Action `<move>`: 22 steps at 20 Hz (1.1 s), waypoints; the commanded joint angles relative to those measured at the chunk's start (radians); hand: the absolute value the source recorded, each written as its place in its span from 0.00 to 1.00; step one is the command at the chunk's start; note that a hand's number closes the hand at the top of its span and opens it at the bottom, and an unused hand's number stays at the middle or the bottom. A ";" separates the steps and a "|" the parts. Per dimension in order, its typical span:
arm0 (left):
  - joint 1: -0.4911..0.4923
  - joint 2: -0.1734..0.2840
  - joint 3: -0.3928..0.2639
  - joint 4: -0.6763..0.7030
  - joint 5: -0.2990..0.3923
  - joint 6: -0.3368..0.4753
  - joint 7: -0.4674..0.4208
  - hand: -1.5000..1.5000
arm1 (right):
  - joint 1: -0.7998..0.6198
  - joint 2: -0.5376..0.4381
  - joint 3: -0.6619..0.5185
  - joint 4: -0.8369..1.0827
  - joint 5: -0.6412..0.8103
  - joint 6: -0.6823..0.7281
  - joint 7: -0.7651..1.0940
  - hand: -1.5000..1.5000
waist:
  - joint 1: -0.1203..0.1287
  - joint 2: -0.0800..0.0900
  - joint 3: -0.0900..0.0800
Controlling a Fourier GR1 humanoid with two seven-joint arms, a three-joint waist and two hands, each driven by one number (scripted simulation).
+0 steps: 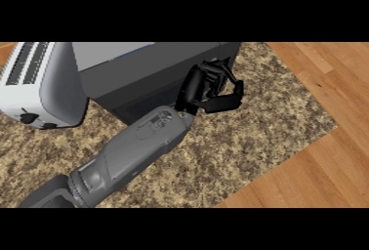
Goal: Pick up the milk, place it into the microwave and close the microwave
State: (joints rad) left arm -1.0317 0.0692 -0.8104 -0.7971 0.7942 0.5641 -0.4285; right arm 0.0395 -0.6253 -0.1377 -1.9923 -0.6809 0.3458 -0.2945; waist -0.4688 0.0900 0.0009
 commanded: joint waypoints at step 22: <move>-0.033 0.001 -0.013 0.249 0.103 0.015 0.022 0.00 | 0.025 -0.041 -0.153 -0.033 -0.105 -0.052 0.038 0.00 | 0.132 0.014 -0.001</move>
State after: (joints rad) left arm -1.1295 -0.0024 -0.8654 -0.7123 0.8876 0.5321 -0.4094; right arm 0.0554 -0.6663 -0.2713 -2.0086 -0.7723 0.3072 -0.2621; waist -0.3724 0.0939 0.0037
